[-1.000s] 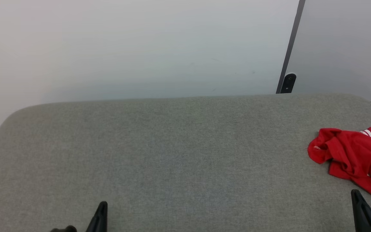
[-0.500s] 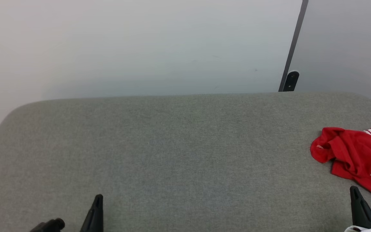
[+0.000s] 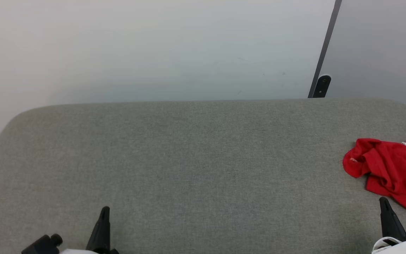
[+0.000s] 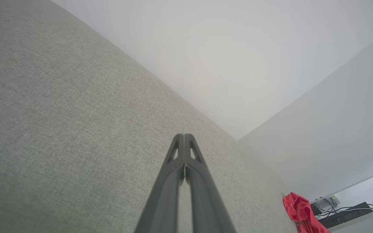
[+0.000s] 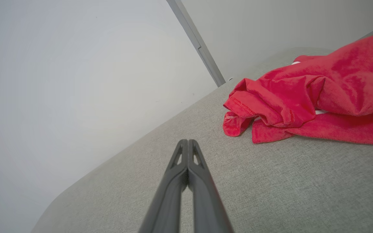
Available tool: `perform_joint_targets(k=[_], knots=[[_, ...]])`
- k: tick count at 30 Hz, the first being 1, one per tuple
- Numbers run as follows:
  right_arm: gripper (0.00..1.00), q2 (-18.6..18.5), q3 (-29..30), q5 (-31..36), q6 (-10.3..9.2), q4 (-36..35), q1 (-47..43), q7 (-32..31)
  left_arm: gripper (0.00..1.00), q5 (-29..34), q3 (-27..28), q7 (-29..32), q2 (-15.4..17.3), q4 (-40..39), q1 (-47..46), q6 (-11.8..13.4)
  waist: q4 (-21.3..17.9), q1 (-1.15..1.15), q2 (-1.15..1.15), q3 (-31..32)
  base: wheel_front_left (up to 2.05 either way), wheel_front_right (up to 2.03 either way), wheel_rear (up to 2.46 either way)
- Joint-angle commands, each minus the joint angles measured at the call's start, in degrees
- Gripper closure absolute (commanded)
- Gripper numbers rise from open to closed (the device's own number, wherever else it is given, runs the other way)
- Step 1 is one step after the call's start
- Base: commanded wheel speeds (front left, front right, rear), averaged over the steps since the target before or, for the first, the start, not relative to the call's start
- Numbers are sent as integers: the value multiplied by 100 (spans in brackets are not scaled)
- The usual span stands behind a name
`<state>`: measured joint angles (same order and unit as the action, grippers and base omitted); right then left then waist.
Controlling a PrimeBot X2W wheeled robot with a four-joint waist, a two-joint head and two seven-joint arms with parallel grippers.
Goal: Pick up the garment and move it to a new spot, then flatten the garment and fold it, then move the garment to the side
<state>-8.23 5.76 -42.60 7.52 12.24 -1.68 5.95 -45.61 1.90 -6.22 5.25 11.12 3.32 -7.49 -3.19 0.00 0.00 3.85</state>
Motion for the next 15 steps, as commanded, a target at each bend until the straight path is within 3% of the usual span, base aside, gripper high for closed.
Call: perform_joint_targets(k=[1, 15], knots=[[100, 5, 36, -263, -2, -52, 166, -58, 100, -248, 43, 56, 1, -53, -187, 0, 9, 0, 0, -11, 0, 0, 0], [100, 112, 45, -1218, -2, -9, 310, -302, 100, -1149, 134, 304, -45, 16, -350, 0, 55, 0, 0, -69, 0, 0, 0]])
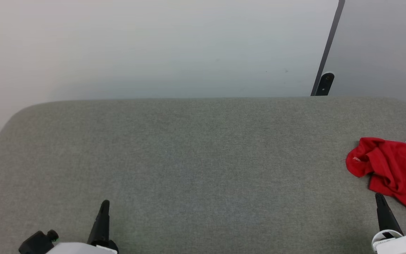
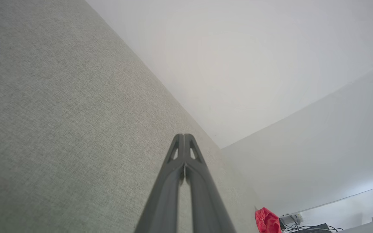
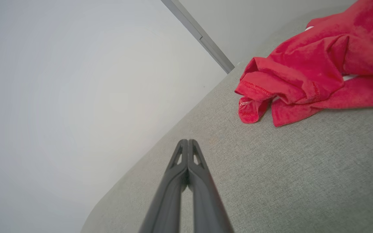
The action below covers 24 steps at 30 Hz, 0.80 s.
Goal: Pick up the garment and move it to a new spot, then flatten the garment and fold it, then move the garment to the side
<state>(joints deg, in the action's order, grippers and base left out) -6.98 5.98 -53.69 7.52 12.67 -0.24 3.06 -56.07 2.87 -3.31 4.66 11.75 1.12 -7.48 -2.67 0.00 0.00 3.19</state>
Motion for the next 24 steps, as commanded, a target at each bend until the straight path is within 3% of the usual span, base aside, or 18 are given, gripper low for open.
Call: perform_joint_targets(k=[1, 24], knots=[[100, -5, 25, -182, -2, -49, 172, -32, 100, -165, 42, 31, 10, -43, -145, -2, 6, 0, 0, -7, 0, 0, 0], [100, 153, 41, -1598, -3, 22, 377, -395, 100, -1496, 173, 403, -63, 61, -393, -2, 87, 0, 0, -109, 0, 0, 0]])
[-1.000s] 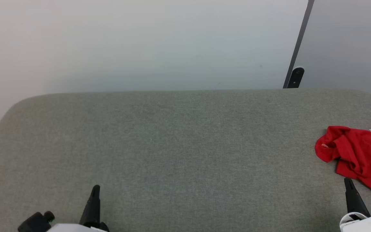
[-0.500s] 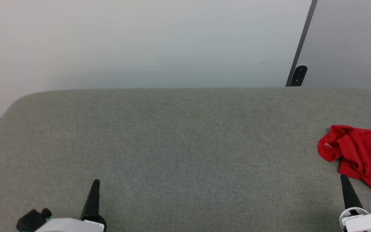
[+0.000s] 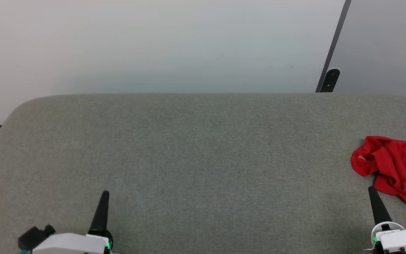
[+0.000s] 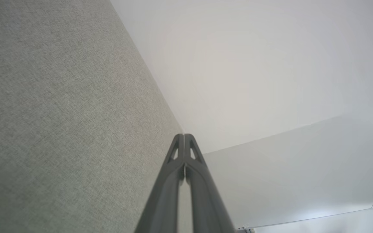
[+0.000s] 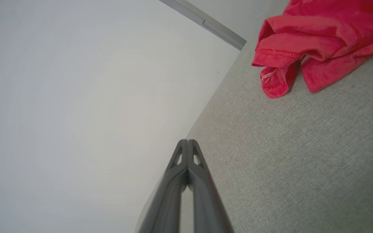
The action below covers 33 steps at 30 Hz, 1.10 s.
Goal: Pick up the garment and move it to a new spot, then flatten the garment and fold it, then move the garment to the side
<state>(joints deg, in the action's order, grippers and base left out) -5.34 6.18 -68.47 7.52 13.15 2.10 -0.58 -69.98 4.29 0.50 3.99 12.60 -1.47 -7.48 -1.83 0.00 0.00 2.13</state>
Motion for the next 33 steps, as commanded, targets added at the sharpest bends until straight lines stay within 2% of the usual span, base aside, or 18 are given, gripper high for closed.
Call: perform_joint_targets(k=[1, 33], knots=[[100, -2, 21, -179, -3, -24, 155, -48, 100, -152, 37, 38, 0, -19, -139, -2, 7, 0, 0, -8, 0, 0, 0], [100, 173, 35, -1708, -4, 55, 351, -439, 100, -1595, 178, 444, -80, 94, -395, -2, 119, 0, 0, -150, 0, 0, 0]])
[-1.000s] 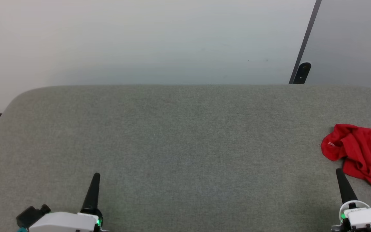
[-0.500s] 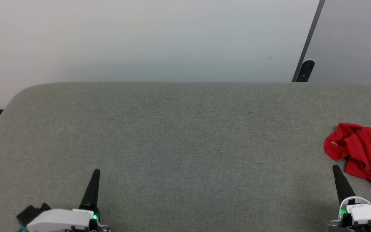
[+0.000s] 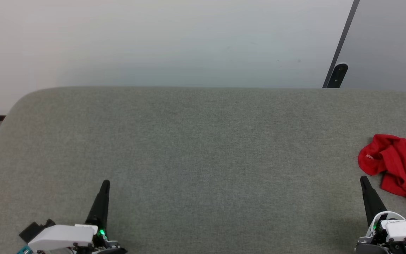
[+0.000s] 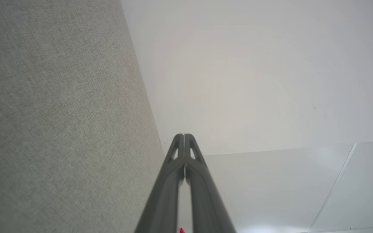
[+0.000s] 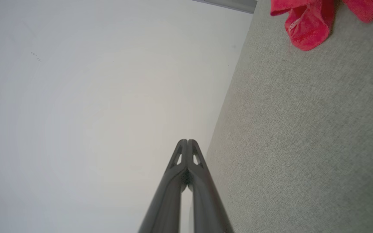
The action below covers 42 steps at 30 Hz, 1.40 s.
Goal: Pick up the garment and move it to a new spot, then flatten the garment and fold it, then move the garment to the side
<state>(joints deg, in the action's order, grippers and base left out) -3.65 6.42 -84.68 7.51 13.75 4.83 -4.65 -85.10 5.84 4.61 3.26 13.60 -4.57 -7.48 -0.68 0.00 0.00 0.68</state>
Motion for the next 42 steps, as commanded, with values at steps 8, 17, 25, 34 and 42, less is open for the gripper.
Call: perform_joint_targets(k=[8, 17, 25, 34, 42], knots=[[100, 47, 12, -413, -3, 12, 127, -110, 100, -390, 56, 119, -26, 22, -130, -2, 33, 0, 0, -41, 0, 0, 0], [100, 92, 15, -759, -4, 29, 186, -200, 100, -727, 87, 201, -46, 52, -195, -2, 64, 0, 0, -81, 0, 0, 0], [100, 92, 14, -781, -4, 31, 154, -207, 100, -732, 88, 216, -43, 52, -201, -2, 68, 0, 0, -86, 0, 0, 0], [100, 92, 13, -782, -4, 31, 154, -207, 100, -733, 88, 216, -43, 52, -200, -2, 68, 0, 0, -86, 0, 0, 0], [100, 92, 12, -782, -4, 31, 154, -206, 100, -734, 86, 215, -43, 52, -200, -2, 68, 0, 0, -86, 0, 0, 0]])
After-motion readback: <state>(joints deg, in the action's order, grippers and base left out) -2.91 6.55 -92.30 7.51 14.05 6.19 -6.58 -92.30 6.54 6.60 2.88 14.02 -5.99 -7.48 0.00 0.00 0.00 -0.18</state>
